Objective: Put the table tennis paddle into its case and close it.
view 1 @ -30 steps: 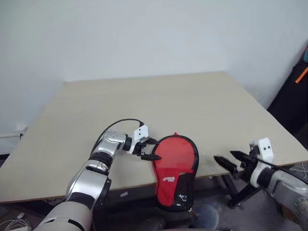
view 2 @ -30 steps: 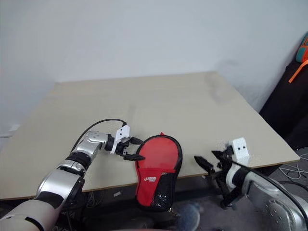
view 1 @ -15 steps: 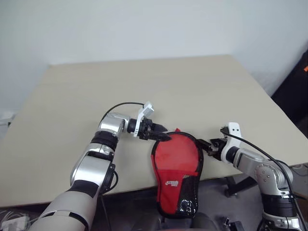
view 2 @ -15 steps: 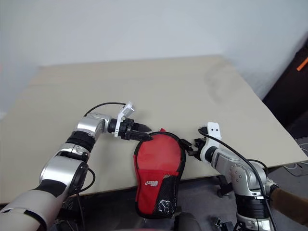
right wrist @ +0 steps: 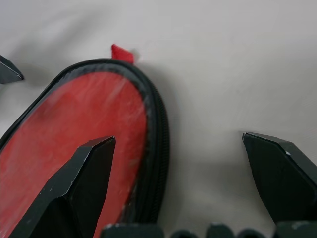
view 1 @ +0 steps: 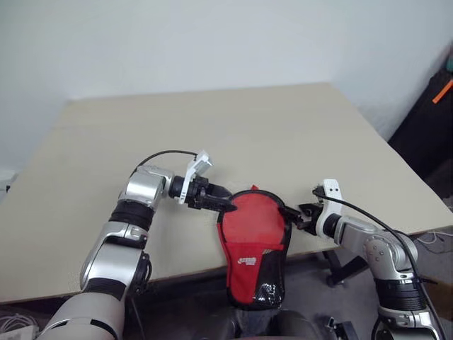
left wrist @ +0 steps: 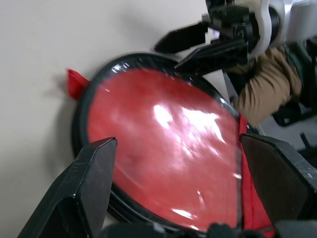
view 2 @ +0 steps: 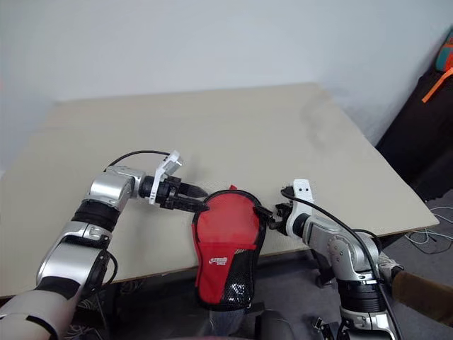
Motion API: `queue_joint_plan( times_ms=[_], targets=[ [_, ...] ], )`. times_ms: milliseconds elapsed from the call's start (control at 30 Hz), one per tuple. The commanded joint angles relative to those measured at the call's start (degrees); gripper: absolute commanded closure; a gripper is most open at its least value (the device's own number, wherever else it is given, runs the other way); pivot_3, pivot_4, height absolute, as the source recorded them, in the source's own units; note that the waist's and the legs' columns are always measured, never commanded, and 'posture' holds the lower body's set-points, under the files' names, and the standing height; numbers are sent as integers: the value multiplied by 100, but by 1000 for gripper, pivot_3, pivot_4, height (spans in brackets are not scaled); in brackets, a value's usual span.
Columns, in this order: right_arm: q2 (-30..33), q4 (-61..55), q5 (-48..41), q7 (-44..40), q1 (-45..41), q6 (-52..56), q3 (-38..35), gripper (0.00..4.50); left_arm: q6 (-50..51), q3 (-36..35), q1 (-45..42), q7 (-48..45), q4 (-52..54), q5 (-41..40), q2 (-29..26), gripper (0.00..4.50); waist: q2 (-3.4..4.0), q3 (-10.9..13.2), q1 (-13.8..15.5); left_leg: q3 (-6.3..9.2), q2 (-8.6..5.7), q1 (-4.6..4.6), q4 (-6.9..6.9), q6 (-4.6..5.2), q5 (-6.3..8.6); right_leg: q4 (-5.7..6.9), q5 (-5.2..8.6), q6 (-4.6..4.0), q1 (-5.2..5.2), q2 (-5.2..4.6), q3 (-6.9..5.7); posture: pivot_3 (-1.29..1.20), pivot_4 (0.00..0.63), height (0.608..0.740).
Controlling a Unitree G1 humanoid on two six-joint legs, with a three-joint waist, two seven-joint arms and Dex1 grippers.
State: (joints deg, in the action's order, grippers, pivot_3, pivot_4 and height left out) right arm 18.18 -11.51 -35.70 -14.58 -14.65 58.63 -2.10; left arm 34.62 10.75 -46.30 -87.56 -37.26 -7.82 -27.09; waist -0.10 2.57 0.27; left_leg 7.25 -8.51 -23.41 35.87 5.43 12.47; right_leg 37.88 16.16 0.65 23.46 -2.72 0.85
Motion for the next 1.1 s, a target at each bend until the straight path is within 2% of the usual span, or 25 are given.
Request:
queue_joint_plan(
  times_ms=[33,167,267,467,633,800,1100],
  targets=[
    [-127,66,64,-143,-119,-35,181,37,-43,108,169,-34,298,-45,-115,298,0,0,-17,-1,1,2,0,-2,-1,3,-2,-2,0,1,1,0,0,740],
    [-117,296,403,-192,-184,-151,434,37,-106,226,485,-3,528,-50,-153,298,-1,-1,-28,-1,2,2,2,-8,-5,5,-11,-8,1,5,2,0,0,740],
    [32,442,791,-311,-164,-267,826,580,-125,243,582,48,584,-67,-130,298,0,-2,-28,-15,5,26,5,-11,-7,7,-17,-14,-19,8,13,0,0,740],
    [69,304,1034,-530,-128,-465,1058,2707,-445,251,560,105,161,-5,-55,298,1,-3,-17,-14,18,82,2,22,13,6,-17,-13,-77,16,8,0,0,740],
    [79,103,957,-727,-78,-532,1006,4396,-2015,135,470,156,-1737,275,14,298,17,-40,2,-12,22,102,6,19,11,7,-19,-15,-97,21,5,0,0,740],
    [-198,132,965,-525,-187,-803,663,4455,-3301,40,415,485,-3232,586,13,298,36,-90,13,-11,22,108,6,21,12,7,-19,-16,-102,20,6,0,0,740],
    [-970,1068,1334,717,-1058,-1635,-418,4455,-3755,-58,366,702,-3841,729,-104,298,72,-122,-14,-4,26,163,0,22,13,25,-22,-11,-128,44,28,0,0,740]
  ],
)
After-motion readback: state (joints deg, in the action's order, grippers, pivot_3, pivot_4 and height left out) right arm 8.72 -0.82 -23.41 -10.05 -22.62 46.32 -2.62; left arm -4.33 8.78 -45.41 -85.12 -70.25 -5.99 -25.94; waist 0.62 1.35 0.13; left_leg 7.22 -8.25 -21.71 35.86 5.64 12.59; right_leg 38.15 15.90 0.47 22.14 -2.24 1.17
